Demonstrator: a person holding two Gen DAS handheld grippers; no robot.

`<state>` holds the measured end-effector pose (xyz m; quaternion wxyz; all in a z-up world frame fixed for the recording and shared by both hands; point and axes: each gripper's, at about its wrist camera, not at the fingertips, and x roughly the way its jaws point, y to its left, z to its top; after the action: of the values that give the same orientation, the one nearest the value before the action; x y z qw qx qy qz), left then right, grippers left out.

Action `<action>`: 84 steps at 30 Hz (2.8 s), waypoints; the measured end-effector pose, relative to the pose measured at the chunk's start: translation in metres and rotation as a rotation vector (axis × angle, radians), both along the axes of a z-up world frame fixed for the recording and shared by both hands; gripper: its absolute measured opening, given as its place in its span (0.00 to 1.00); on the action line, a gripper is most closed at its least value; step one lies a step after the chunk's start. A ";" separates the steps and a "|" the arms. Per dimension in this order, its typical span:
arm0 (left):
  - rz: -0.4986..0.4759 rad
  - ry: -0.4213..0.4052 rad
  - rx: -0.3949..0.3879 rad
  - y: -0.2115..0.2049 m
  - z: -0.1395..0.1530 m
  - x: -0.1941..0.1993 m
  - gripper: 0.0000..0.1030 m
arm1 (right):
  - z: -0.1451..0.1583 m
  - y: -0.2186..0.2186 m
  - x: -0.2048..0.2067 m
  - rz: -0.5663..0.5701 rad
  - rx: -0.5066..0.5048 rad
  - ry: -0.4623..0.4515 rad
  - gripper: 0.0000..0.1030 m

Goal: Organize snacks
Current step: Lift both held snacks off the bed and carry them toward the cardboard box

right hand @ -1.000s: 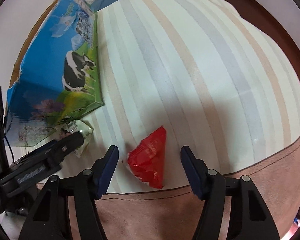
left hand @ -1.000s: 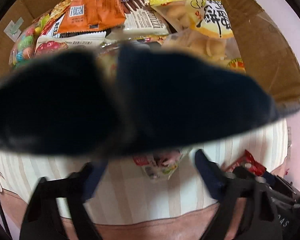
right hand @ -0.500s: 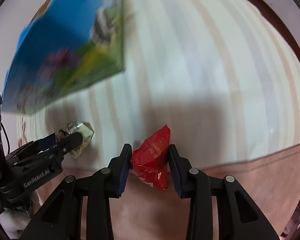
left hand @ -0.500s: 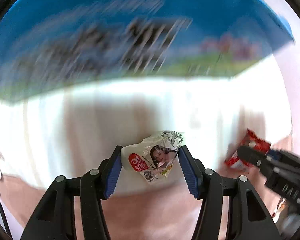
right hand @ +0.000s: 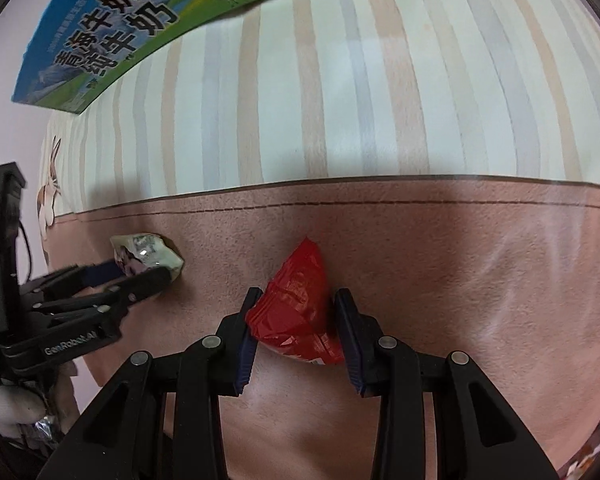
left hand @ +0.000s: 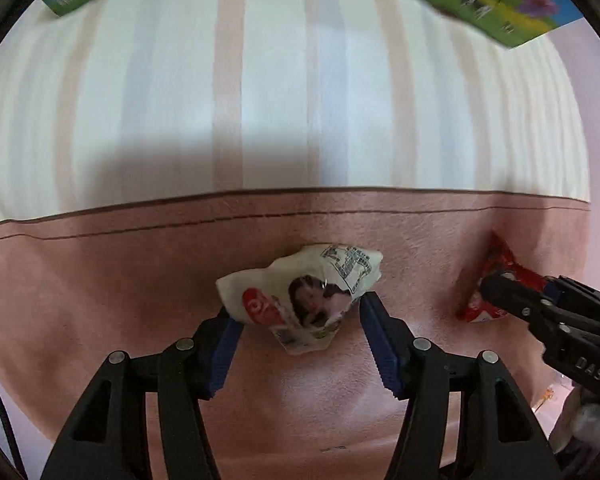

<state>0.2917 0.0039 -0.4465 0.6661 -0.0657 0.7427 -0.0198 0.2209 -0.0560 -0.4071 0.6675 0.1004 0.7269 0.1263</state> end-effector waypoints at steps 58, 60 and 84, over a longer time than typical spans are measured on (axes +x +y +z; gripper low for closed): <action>-0.163 0.054 -0.022 0.003 0.018 0.032 0.65 | -0.015 0.057 -0.018 -0.007 0.008 0.017 0.38; -0.148 0.042 -0.005 0.002 0.012 0.034 0.65 | -0.015 0.055 -0.016 -0.006 0.007 0.018 0.38; -0.224 0.087 -0.046 0.008 0.020 0.024 0.52 | 0.015 0.074 -0.006 0.037 -0.003 -0.062 0.38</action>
<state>0.3152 0.0115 -0.4263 0.6250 0.0015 0.7731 -0.1083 0.2153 0.0178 -0.3916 0.6873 0.0822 0.7079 0.1406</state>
